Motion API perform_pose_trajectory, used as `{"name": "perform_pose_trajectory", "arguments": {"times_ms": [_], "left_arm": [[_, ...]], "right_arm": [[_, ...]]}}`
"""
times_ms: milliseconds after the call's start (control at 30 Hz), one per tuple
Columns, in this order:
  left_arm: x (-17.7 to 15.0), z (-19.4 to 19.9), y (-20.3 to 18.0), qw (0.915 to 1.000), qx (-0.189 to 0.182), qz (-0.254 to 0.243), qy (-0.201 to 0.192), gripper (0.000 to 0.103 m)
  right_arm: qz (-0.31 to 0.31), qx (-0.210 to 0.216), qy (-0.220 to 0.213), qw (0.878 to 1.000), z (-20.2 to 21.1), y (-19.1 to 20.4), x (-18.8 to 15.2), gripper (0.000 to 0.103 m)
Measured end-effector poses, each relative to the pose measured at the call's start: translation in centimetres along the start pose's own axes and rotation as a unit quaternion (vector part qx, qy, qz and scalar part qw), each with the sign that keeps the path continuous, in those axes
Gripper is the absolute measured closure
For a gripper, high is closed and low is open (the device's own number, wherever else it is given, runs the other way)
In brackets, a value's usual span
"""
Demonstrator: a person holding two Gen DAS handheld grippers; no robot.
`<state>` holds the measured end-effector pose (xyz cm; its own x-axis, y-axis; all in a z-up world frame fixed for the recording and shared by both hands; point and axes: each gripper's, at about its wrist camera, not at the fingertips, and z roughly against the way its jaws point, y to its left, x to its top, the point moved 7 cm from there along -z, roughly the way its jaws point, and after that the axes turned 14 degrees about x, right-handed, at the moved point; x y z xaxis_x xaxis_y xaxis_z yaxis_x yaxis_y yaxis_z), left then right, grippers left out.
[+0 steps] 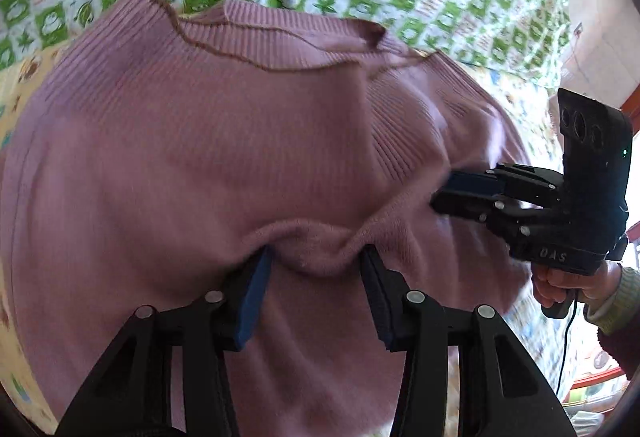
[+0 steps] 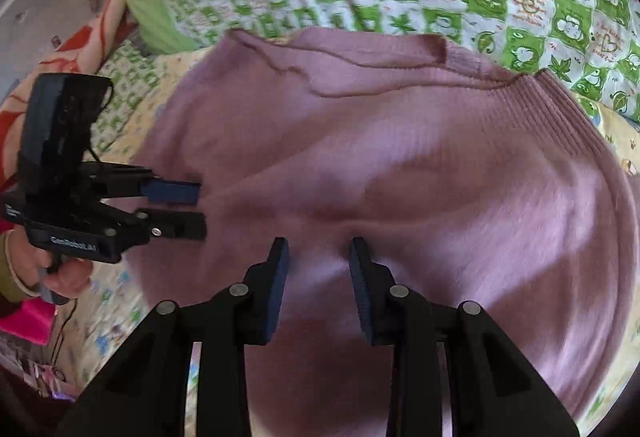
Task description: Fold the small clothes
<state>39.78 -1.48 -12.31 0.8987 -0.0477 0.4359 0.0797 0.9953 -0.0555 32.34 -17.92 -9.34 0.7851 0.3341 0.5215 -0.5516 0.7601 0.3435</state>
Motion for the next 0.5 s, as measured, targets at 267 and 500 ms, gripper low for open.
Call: {"name": "perform_pose_trajectory", "arguments": {"times_ms": [267, 500], "left_arm": [[6.2, -0.7, 6.8, 0.994, 0.083, 0.055, -0.045, 0.074], [6.8, -0.8, 12.3, 0.9852, 0.118, 0.114, -0.049, 0.098]], "right_arm": [[-0.034, -0.087, -0.073, 0.993, 1.3, -6.8, 4.3, 0.085], [-0.166, -0.153, -0.162, 0.961, 6.2, -13.9, 3.5, 0.099]]}}
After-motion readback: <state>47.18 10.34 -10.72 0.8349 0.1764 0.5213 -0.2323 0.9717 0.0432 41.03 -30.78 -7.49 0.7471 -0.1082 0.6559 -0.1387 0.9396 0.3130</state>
